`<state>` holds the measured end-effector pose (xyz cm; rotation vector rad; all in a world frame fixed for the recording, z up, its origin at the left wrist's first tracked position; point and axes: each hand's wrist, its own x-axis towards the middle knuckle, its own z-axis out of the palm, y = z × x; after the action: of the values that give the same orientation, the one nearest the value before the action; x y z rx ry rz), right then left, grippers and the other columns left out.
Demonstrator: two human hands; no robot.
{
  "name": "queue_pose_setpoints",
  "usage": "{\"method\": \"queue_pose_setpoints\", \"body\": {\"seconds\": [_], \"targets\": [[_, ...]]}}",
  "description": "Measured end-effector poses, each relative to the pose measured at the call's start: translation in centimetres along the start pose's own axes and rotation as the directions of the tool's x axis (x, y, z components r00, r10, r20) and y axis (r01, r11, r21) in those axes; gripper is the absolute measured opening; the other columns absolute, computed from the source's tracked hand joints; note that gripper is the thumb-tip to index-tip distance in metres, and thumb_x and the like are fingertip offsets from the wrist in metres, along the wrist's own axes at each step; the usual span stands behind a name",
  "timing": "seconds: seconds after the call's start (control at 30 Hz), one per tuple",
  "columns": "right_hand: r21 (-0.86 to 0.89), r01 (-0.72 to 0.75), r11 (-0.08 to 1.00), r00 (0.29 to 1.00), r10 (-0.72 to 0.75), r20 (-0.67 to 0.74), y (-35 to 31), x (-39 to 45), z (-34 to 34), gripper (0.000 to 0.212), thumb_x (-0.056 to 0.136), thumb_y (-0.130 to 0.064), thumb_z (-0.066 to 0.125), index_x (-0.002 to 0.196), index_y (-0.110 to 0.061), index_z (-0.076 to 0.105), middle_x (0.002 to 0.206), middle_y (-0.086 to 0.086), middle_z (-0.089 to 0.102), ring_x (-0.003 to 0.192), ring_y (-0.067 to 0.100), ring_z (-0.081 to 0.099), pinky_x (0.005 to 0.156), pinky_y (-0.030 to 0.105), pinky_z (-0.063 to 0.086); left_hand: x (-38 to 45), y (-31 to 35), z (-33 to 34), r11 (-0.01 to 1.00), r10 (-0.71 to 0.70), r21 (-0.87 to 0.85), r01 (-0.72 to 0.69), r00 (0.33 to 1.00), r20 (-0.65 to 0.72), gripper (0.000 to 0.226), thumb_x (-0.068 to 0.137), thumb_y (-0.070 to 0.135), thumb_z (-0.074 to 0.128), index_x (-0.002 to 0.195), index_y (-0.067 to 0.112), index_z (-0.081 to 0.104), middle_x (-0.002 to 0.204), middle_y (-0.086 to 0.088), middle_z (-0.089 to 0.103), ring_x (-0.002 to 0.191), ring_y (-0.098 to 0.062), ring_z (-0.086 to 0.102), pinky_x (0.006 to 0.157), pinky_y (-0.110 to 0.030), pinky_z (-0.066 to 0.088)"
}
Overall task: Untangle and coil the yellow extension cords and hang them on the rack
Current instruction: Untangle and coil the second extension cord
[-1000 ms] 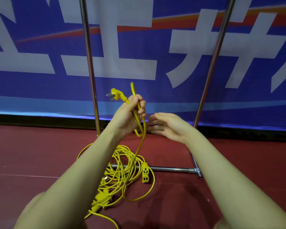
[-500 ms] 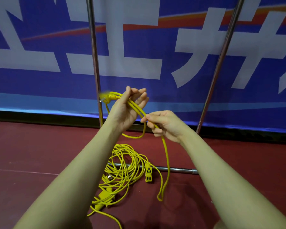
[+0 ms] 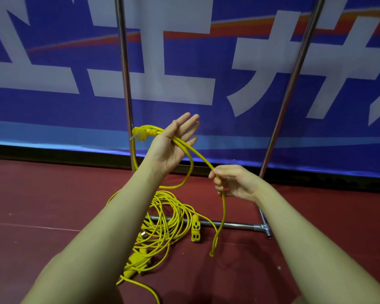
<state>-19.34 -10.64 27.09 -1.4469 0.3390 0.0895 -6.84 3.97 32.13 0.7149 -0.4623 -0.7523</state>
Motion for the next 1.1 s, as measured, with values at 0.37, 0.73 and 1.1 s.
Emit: {"method": "queue_pose_setpoints", "body": {"seconds": [0.37,0.73,1.1], "targets": [[-0.288,-0.070,0.955,0.956,-0.018,-0.292,2.4,0.5,-2.9,0.027,0.090,-0.034,0.060,0.074,-0.013,0.061,0.058,-0.002,0.043,0.046,0.006,0.035,0.047,0.019,0.028,0.1,-0.2,-0.5,0.993,-0.120,-0.003,0.120,0.993,0.008,0.065,0.101,0.038,0.025,0.066,0.008,0.071,0.040,0.004,0.033,0.028,-0.005,0.024,0.034,-0.013,0.020],[0.500,0.122,0.857,0.982,-0.030,-0.189,-4.5,-1.2,-2.3,0.014,0.096,-0.006,0.043,0.093,0.000,0.056,0.079,0.023,0.062,0.054,0.014,0.055,0.048,0.017,0.048,-1.0,-2.2,-0.6,0.667,-0.608,0.576,0.472,0.792,0.056,0.048,0.093,0.033,0.035,0.096,-0.002,0.068,0.091,-0.016,0.072,0.081,-0.022,0.072,0.070,-0.028,0.058],[0.743,0.207,0.636,0.964,-0.003,-0.267,-6.5,-0.7,0.2,0.045,0.092,-0.039,0.051,0.106,0.003,0.054,0.126,0.032,0.040,0.085,0.031,0.051,0.071,0.029,0.046,-1.3,-5.4,-0.4,0.638,-0.625,0.689,0.343,0.753,0.204,0.019,0.093,0.010,0.048,0.106,0.014,0.061,0.097,0.002,0.071,0.097,-0.017,0.067,0.094,-0.031,0.046]]}}
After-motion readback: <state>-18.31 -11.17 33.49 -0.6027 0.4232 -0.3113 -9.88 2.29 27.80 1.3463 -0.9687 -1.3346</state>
